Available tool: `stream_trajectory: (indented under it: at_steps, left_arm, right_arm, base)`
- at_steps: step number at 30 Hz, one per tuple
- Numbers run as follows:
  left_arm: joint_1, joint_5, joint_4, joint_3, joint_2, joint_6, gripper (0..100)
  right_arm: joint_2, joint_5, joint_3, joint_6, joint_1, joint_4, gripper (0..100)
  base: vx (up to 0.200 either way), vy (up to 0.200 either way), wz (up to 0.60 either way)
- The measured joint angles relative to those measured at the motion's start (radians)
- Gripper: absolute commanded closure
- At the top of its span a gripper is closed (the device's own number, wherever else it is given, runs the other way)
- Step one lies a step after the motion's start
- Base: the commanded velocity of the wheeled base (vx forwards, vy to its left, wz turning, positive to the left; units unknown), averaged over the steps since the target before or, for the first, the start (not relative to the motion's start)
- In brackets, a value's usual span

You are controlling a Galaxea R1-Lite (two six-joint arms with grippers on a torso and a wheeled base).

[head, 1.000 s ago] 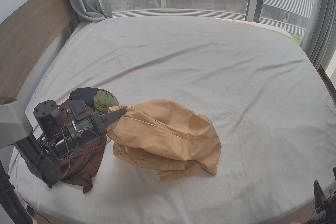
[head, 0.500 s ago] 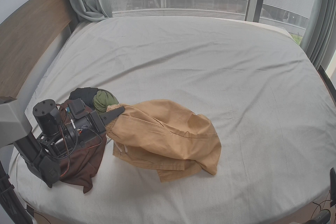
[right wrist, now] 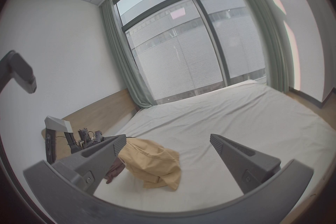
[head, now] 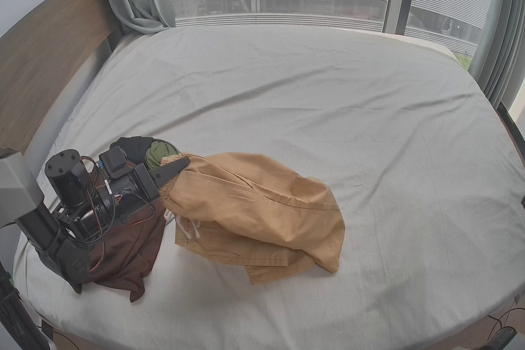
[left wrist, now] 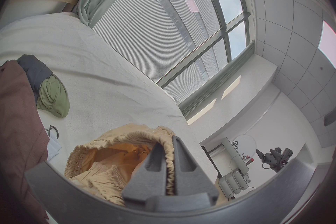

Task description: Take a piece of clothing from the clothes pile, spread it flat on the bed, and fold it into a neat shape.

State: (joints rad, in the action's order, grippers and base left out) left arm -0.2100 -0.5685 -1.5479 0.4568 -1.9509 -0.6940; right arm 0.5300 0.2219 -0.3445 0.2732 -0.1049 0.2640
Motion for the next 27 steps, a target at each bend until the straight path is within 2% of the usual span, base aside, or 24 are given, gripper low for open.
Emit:
stream_trajectory:
  at_steps: [4,13,22,27]
  left_arm:
    - [0.003,-0.002,0.000,0.004,0.007,-0.008,100]
    - [0.006,-0.002,0.001,0.017,0.017,-0.014,100]
    - [0.006,-0.001,-0.001,0.021,0.020,-0.011,100]
    - [0.009,-0.001,-0.001,0.023,0.020,-0.011,100]
  right_arm:
    - [0.161,0.018,-0.041,0.024,-0.053,0.077,0]
    - [0.440,0.031,-0.184,0.072,-0.171,0.132,0]
    - [0.651,0.044,-0.224,0.090,-0.204,0.197,0]
    - [0.752,0.083,-0.201,0.160,-0.209,0.204,0]
  base:
    - [0.000,0.000,0.00]
    - [0.000,0.000,0.00]
    - [0.000,0.000,0.00]
    - [0.000,0.000,0.00]
